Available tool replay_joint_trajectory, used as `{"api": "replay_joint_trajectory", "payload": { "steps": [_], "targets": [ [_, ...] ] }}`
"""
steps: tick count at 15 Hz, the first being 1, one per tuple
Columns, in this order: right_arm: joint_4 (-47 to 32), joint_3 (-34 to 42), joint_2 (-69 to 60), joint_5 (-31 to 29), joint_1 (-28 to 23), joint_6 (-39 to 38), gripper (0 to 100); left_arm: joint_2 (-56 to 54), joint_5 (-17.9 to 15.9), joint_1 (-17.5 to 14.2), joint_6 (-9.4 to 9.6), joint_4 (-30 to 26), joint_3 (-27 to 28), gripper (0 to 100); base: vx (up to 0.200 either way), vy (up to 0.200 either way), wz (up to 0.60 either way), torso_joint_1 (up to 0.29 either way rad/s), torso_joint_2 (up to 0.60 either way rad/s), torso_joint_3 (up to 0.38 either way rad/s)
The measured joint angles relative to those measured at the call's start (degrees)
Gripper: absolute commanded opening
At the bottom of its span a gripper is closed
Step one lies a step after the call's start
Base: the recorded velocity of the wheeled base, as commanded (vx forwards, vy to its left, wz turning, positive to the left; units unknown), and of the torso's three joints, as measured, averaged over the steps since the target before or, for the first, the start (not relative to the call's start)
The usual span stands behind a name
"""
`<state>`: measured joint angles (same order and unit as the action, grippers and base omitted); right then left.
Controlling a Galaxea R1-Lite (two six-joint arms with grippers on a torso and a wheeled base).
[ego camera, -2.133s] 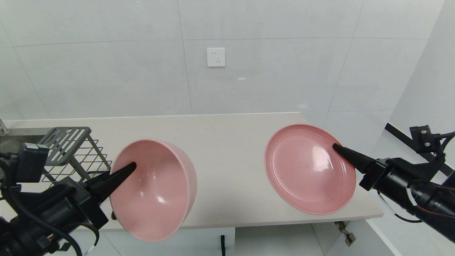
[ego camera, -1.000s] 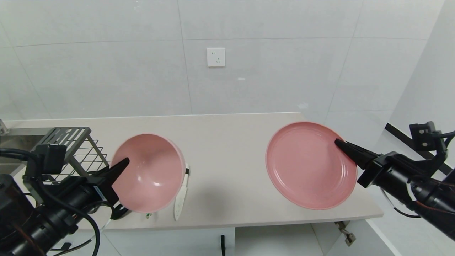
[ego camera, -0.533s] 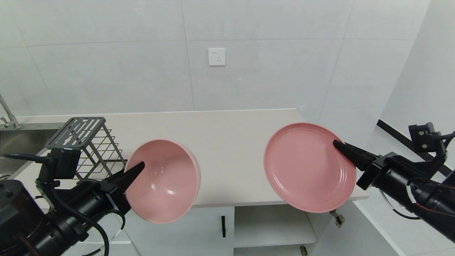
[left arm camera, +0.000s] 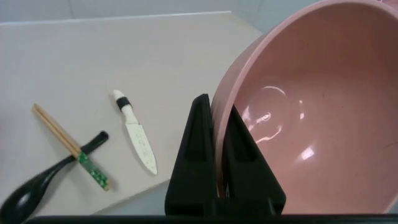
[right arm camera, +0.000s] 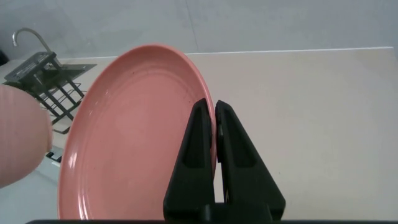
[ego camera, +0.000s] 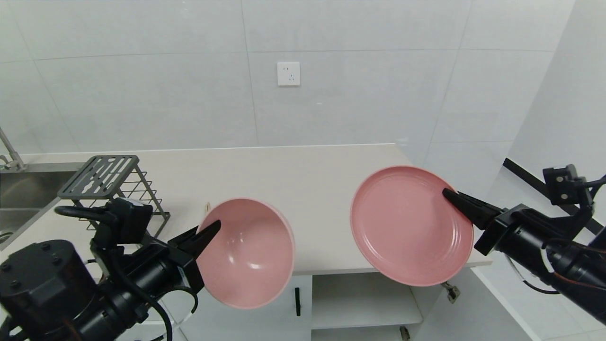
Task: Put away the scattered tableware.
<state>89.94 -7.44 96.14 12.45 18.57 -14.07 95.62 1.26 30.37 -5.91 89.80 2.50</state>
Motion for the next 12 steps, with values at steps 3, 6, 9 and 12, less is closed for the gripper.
{"api": "replay_joint_trajectory", "payload": {
  "steps": [3,6,9,12],
  "targets": [
    [0.00,0.27,0.22,0.00,-0.13,2.15,0,1.71,0.40,1.29,1.93,0.11,0.66,0,-0.133,0.000,0.00,0.005,0.00,0.000],
    [-0.04,0.33,0.61,-0.07,-0.02,2.30,0,-1.16,0.57,1.30,3.27,0.15,0.94,0,-0.067,0.000,0.00,0.007,0.00,0.001],
    [0.02,0.39,0.83,-0.07,0.09,2.30,0,-3.07,0.71,-0.41,5.60,0.20,0.83,0,0.000,0.000,0.00,0.000,0.00,0.000],
    [-0.02,0.66,0.96,-0.07,0.20,2.30,0,-3.62,0.74,-1.01,5.67,0.17,0.61,0,0.000,0.000,0.00,-0.144,0.31,0.150]
  ]
}}
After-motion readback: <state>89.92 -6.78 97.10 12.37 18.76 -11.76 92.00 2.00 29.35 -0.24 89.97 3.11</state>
